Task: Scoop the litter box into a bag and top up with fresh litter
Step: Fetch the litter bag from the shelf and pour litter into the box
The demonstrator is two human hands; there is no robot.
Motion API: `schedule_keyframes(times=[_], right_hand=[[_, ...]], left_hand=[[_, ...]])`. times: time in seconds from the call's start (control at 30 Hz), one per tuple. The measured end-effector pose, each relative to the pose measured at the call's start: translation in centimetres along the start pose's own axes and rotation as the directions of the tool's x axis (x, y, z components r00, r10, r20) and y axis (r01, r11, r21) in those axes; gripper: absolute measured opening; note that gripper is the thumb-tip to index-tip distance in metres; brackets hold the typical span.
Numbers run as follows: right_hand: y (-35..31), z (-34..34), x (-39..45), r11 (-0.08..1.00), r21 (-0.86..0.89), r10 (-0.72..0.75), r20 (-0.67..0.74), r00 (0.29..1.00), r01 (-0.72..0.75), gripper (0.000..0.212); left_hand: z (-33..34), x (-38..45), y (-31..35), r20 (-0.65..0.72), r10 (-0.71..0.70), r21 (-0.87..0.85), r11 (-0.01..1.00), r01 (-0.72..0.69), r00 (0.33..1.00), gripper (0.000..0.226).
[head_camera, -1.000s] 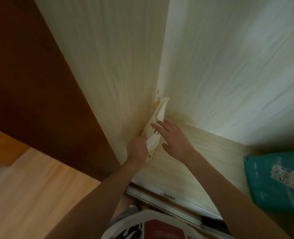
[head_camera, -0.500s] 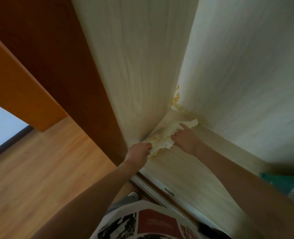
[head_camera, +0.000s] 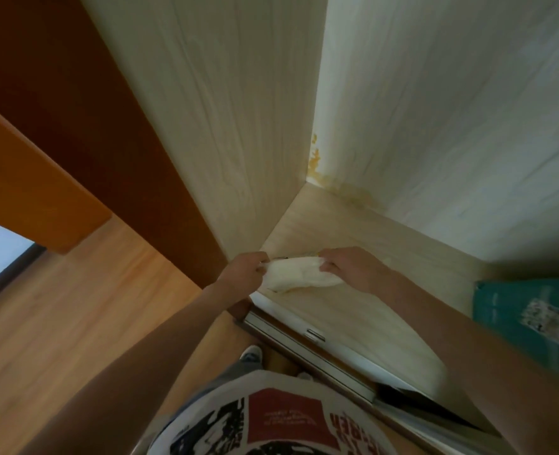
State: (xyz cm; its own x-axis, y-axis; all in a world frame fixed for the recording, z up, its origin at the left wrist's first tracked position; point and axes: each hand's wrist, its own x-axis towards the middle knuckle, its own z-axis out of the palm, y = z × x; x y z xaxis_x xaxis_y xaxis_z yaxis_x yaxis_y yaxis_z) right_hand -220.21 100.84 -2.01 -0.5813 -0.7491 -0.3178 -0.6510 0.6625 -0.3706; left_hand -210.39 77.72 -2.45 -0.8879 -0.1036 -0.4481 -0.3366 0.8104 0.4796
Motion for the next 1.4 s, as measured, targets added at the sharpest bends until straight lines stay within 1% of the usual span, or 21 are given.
schedule_keyframes(times=[0.07,0.1,0.17,0.2,0.23,0.27,0.37,0.43,0.47,0.5,0.53,0.57,0.6,0.67,0.73,0.87,0.97,1.07,1.23,1.33,1.4], right_hand=[[0.1,0.6,0.4,0.976,-0.212,-0.073,-0.159,0.985,0.038,0.033],[0.1,1.0,0.5,0.953,-0.299,-0.131,-0.249,0.959,0.053,0.039],[-0.5,1.7,0.2,0.925,-0.368,-0.250,-0.391,0.886,0.098,0.041],[-0.9,2.2,-0.1,0.905,-0.404,-0.303,-0.395,0.867,0.133,0.043],[-1.3,2.9,-0.3,0.883,-0.442,-0.332,-0.358,0.872,0.155,0.050],[-1.6,3.7,-0.5,0.870,-0.467,-0.319,-0.293,0.901,0.156,0.060],[-1.8,5.1,-0.2,0.865,-0.497,-0.148,-0.126,0.981,0.067,0.095],[-1.8,5.6,0.4,0.873,-0.486,-0.085,-0.093,0.992,0.029,0.107],[-1.7,5.7,1.0,0.878,-0.479,-0.069,-0.083,0.994,0.020,0.110],[-1.7,5.7,1.5,0.884,-0.467,-0.053,-0.076,0.996,0.011,0.113],[-1.6,5.8,2.0,0.894,-0.448,-0.038,-0.066,0.997,0.004,0.115],[-1.5,5.9,2.4,0.901,-0.434,-0.025,-0.062,0.998,-0.005,0.117],[-1.5,6.0,2.8,0.905,-0.425,-0.009,-0.059,0.998,-0.017,0.117],[-1.3,6.4,3.3,0.908,-0.417,0.007,-0.066,0.998,-0.034,0.116],[-1.0,6.9,3.6,0.911,-0.411,-0.004,-0.086,0.996,-0.032,0.112],[-0.8,7.4,3.7,0.908,-0.416,-0.014,-0.146,0.989,-0.048,0.102],[-0.4,7.6,3.9,0.902,-0.425,0.024,-0.128,0.992,-0.077,0.104],[0.2,8.4,4.2,0.895,-0.440,0.051,-0.065,0.997,-0.075,0.106],[0.2,10.3,5.6,0.885,-0.448,0.110,-0.059,0.992,-0.125,0.106],[0.0,11.5,6.3,0.857,-0.499,0.131,-0.037,0.991,-0.132,0.087],[0.0,12.2,6.5,0.858,-0.496,0.152,-0.004,0.988,-0.134,0.078]], left_hand=[[-0.2,-0.1,-0.1,-0.020,-0.026,0.029,0.999,0.027,0.999,0.023],[-0.2,-0.2,-0.2,-0.031,-0.035,0.034,0.999,0.036,0.999,0.023],[-0.3,0.0,-0.5,-0.045,-0.044,0.041,0.998,0.046,0.998,0.023],[-0.3,0.1,-0.6,-0.041,-0.047,0.050,0.998,0.049,0.998,0.023],[-0.4,0.3,-0.7,-0.032,-0.053,0.064,0.996,0.055,0.998,0.024],[-0.3,0.5,-0.7,-0.022,-0.061,0.077,0.995,0.063,0.998,0.024],[-0.4,1.0,-0.5,0.012,-0.089,0.093,0.992,0.088,0.996,0.025],[-0.6,1.0,-0.2,0.013,-0.085,0.163,0.983,0.082,0.996,0.026],[-0.7,1.0,0.0,-0.019,-0.055,0.254,0.966,0.058,0.998,0.029],[-0.6,0.8,0.2,-0.067,0.009,0.369,0.929,0.016,0.998,0.034],[-0.3,0.5,0.4,-0.109,0.099,0.468,0.883,-0.037,0.989,0.043],[0.1,0.0,0.8,-0.124,0.187,0.526,0.845,-0.095,0.974,0.053],[0.7,-0.4,1.2,-0.115,0.255,0.554,0.819,-0.151,0.960,0.063],[2.1,-0.9,1.9,-0.051,0.322,0.589,0.774,-0.232,0.945,0.076],[3.7,-0.5,2.1,0.003,0.314,0.619,0.746,-0.248,0.950,0.085],[5.7,1.5,1.2,0.055,0.233,0.662,0.719,-0.210,0.971,0.096],[6.3,2.5,0.5,0.073,0.232,0.678,0.702,-0.219,0.970,0.097],[6.8,3.5,0.0,0.084,0.229,0.691,0.688,-0.223,0.970,0.098],[8.3,5.7,-1.3,0.085,0.145,0.702,0.693,-0.162,0.986,0.099],[9.1,6.6,-2.1,0.117,0.107,0.675,0.721,-0.159,0.987,0.086],[9.5,6.9,-2.7,0.151,0.100,0.654,0.736,-0.176,0.983,0.075]])
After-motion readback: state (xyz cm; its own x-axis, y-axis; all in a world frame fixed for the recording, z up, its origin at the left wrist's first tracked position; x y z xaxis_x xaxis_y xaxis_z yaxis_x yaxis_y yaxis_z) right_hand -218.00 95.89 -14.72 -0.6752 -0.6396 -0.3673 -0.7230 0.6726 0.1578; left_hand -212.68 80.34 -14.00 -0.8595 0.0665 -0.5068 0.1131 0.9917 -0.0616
